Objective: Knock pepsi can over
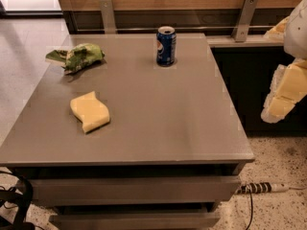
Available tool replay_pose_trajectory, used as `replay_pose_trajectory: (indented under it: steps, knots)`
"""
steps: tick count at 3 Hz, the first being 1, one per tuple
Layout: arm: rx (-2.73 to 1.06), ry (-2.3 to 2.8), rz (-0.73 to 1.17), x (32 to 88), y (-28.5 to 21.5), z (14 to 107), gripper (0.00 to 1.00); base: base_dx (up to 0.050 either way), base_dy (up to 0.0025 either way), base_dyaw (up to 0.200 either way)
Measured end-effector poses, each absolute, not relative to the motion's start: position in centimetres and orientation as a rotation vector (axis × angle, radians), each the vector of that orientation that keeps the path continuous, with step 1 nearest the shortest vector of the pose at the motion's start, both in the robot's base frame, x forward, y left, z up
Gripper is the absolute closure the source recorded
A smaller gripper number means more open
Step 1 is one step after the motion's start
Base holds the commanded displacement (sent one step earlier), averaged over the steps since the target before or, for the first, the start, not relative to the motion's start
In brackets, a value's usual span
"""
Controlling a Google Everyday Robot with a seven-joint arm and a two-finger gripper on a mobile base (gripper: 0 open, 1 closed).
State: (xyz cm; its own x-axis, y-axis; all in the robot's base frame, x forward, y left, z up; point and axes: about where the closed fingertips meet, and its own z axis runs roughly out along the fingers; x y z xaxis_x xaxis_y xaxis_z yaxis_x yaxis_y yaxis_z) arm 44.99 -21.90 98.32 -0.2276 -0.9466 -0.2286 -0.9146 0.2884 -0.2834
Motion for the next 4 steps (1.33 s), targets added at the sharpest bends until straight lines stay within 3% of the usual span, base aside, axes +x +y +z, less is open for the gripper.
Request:
replay_pose_trajectory:
  steps: [4]
  knots:
    - [-0.992,2.025,0.070,58.7,-25.2,98.0,0.00,0.000,0.00000,0.000]
